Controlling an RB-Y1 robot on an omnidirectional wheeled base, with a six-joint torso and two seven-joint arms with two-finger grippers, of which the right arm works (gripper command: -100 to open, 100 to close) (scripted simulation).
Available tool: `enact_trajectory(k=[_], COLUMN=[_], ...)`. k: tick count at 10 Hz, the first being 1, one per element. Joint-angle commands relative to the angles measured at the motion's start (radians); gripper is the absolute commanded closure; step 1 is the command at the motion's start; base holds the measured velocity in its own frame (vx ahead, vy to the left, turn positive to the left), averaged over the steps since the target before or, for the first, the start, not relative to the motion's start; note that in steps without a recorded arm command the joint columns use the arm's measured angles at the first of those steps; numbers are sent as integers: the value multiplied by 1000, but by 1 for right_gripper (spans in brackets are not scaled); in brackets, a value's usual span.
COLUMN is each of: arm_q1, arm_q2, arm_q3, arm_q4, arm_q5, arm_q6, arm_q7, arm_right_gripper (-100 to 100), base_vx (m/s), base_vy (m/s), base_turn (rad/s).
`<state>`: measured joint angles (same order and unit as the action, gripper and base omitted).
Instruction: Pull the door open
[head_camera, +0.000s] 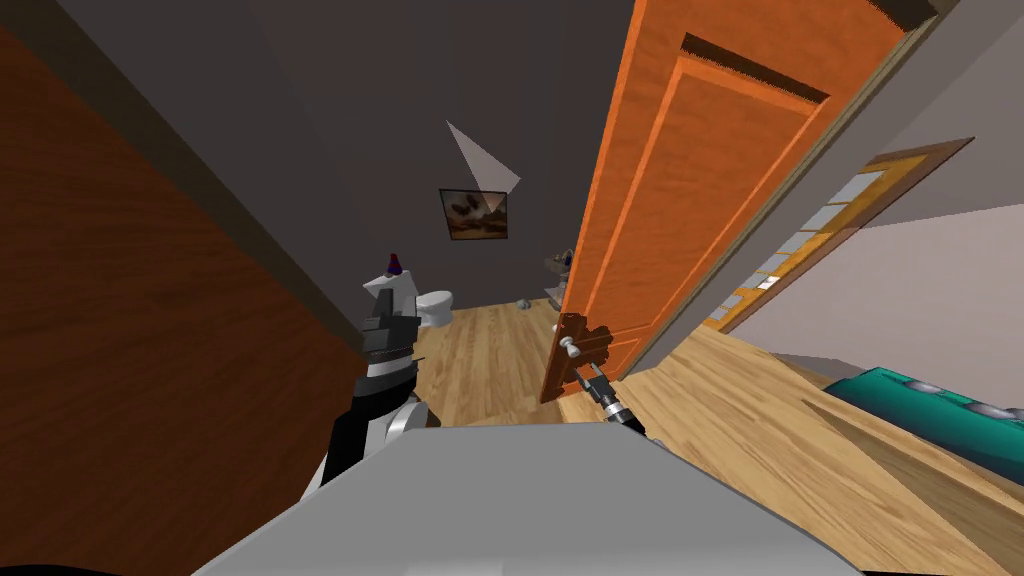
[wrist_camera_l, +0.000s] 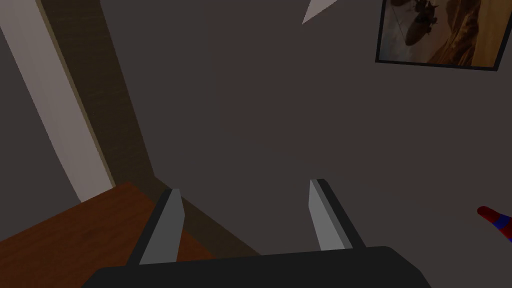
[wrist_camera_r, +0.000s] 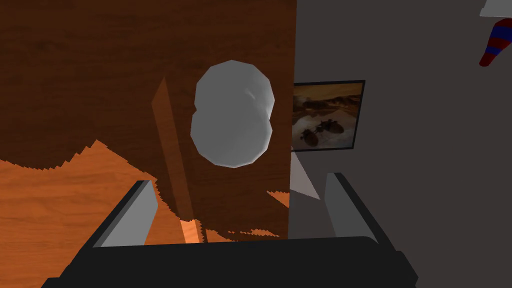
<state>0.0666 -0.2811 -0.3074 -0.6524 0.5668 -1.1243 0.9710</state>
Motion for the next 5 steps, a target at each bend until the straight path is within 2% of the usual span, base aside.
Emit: enact_trajectory(k=[1,2,4,5], arm_q1=[11,12,14,14], arm_q2=[-10,-16,-23,-20], arm_q3=[-25,-40,-56,-49], arm_q4=[9,24,39,28], arm_q5=[-19,-31,-43,-38], arm_q6=[-8,-15,-22,-15], arm_q7=[2,6,9,5], arm_right_gripper=[-100,-100,-100,-100], base_vx=[176,210,167,61], base_vy=[85,69,17,-7], base_turn=[291,219,129,29])
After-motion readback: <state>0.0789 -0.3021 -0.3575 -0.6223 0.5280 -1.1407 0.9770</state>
